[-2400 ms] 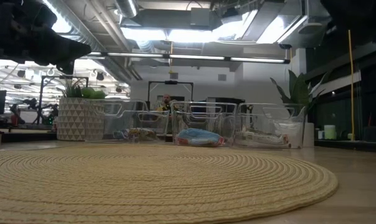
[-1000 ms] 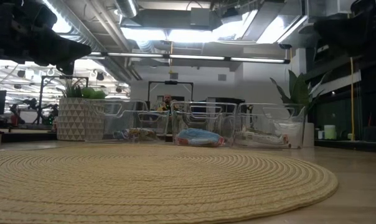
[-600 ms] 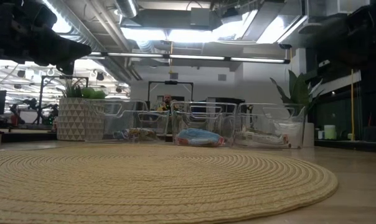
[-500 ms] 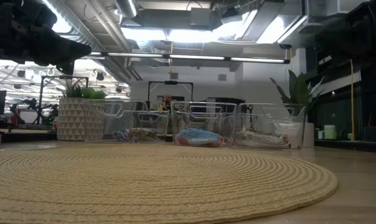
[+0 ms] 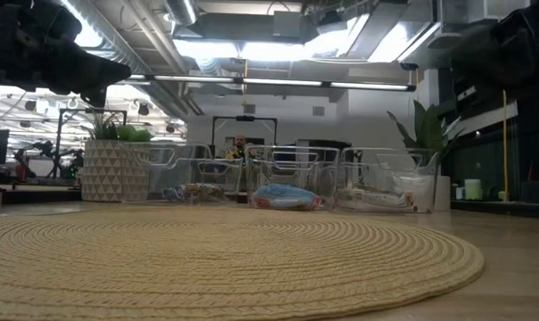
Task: Pick and place Granola Bars by type
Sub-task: Return to Home Position
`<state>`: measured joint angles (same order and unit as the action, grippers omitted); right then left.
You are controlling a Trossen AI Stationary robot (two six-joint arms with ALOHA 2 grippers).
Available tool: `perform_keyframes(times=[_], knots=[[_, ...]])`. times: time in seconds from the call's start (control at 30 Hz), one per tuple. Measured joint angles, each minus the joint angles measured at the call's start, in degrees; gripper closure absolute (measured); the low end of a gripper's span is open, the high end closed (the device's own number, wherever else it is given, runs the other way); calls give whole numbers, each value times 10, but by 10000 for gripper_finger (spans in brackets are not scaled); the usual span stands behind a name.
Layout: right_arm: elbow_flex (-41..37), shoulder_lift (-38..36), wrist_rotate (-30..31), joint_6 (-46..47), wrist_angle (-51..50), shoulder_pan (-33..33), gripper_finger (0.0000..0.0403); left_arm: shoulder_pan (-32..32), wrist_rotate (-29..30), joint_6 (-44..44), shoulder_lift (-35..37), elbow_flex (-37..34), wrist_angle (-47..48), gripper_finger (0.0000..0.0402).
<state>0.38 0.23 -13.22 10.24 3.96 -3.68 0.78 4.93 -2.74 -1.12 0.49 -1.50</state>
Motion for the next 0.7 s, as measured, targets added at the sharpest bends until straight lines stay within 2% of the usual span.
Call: perform_keyframes(times=[0.7], knots=[[0,0,1,-1,-2,0,375,0,0,0,0,0,0,395]])
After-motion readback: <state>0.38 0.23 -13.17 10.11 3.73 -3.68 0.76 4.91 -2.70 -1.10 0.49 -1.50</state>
